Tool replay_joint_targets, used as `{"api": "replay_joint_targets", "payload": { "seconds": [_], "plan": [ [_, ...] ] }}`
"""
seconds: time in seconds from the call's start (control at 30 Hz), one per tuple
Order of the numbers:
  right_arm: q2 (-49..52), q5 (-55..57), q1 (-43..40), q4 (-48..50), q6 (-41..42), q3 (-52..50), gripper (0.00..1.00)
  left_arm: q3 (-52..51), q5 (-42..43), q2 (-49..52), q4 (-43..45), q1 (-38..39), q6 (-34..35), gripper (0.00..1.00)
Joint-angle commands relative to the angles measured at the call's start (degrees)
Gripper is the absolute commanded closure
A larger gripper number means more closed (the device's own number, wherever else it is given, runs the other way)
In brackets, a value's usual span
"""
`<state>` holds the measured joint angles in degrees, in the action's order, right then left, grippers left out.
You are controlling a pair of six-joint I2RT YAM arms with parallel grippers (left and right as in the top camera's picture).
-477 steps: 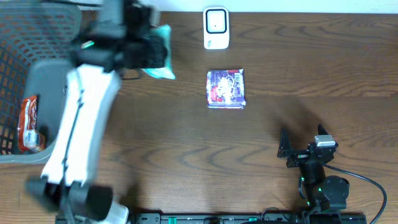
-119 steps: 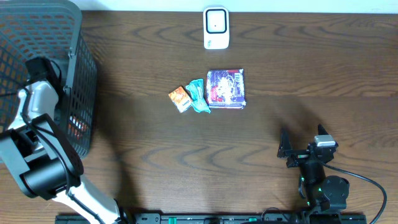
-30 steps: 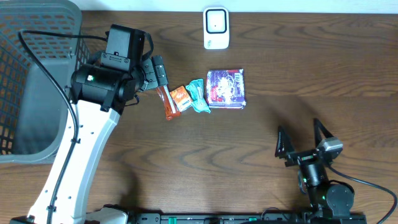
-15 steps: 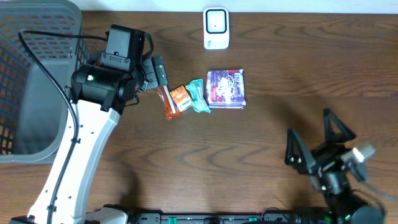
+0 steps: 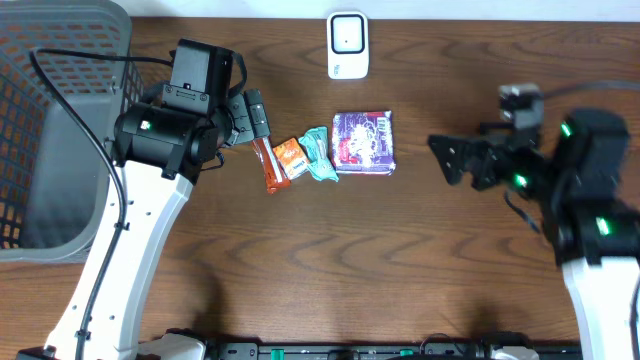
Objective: Scan the item barcode
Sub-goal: 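Move the right gripper forward toward the purple pack, then grasp the purple pack with the right gripper and lift it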
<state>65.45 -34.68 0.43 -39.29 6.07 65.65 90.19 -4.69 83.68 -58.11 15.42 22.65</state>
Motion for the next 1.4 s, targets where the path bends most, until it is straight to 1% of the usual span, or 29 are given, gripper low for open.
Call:
{"api": "replay_joint_targets", "payload": {
  "seconds": [0.0, 0.13, 0.37, 0.43, 0.5, 0.63, 0.83, 0.9, 0.93, 0.97, 1.0, 1.03, 1.07, 1.13, 1.17, 1.2, 1.27, 1.3, 1.33, 1.37],
  "plan": [
    [5.97, -9.33, -0.35, -0.7, -0.39, 1.18, 0.01, 0.9, -0.5, -0.11, -0.13, -0.24, -0.33, 0.02],
    [14.4, -5.62, -0.35, -0.39, -0.39, 1.18, 0.01, 0.9, -0.5, -0.11, -0.13, -0.24, -0.33, 0.02],
    [29.4, -7.32, -0.33, 1.25, -0.35, 1.18, 0.01, 0.87, -0.5, -0.11, -0.13, -0.24, -0.33, 0.02],
    [32.61, -7.72, -0.35, 3.08, -0.35, 1.18, 0.02, 0.87, -0.5, -0.11, -0.13, -0.24, -0.33, 0.02],
    [35.91, -8.41, -0.33, 5.46, -0.33, 1.18, 0.13, 0.87, -0.5, -0.11, -0.15, -0.24, -0.33, 0.02],
    [41.4, -14.51, 0.24, 11.19, -0.28, 1.18, 0.13, 0.87, -0.5, -0.11, -0.15, -0.24, -0.33, 0.02],
    [48.89, -15.17, 4.11, 20.41, 3.34, 1.18, 0.13, 0.87, -0.5, -0.11, -0.15, -0.24, -0.33, 0.02],
    [50.64, -14.88, 5.33, 22.91, 3.69, 1.18, 0.15, 0.87, -0.5, -0.11, -0.13, -0.24, -0.33, 0.02],
    [51.41, -13.84, 5.77, 23.78, 4.28, 1.18, 0.2, 0.87, -0.5, -0.11, -0.13, -0.24, -0.33, 0.02],
    [51.91, -12.59, 6.1, 24.28, 5.25, 1.18, 0.28, 0.85, -0.5, -0.11, -0.13, -0.24, -0.33, 0.02],
    [52.37, -10.67, 6.4, 24.57, 6.38, 1.18, 0.41, 0.83, -0.5, -0.11, -0.15, -0.24, -0.33, 0.02],
    [52.57, -9.38, 6.6, 24.55, 6.84, 1.18, 0.63, 0.83, -0.5, -0.11, -0.15, -0.24, -0.33, 0.02],
    [52.57, -8.46, 6.78, 24.37, 6.8, 1.18, 0.74, 0.83, -0.5, -0.11, -0.13, -0.24, -0.33, 0.02],
    [52.24, -7.82, 6.82, 24.13, 6.8, 1.33, 0.83, 0.83, -0.5, -0.11, -0.13, -0.24, -0.33, 0.02],
    [51.84, -7.63, 6.71, 23.43, 6.82, 1.81, 0.89, 0.83, -0.5, -0.11, -0.13, -0.24, -0.33, 0.02],
    [51.3, -7.02, 6.51, 22.18, 6.82, 2.51, 0.99, 0.83, -0.5, -0.11, -0.13, -0.24, -0.33, 0.02],
    [49.53, -2.23, 6.16, 16.5, 7.02, 5.42, 0.99, 0.83, -0.5, -0.11, -0.15, -0.24, -0.33, 0.02],
    [48.35, 2.4, 6.14, 12.04, 7.02, 7.78, 0.99, 0.83, -0.5, -0.11, -0.13, -0.24, -0.33, 0.02],
    [45.9, 12.83, 6.29, 3.39, 7.02, 12.74, 0.99, 0.83, -0.5, -0.11, -0.15, -0.24, -0.33, 0.02],
    [44.63, 19.19, 6.58, -1.01, 7.04, 15.52, 0.99, 0.83, -0.5, -0.11, -0.13, -0.24, -0.33, 0.02]
  ]
}}
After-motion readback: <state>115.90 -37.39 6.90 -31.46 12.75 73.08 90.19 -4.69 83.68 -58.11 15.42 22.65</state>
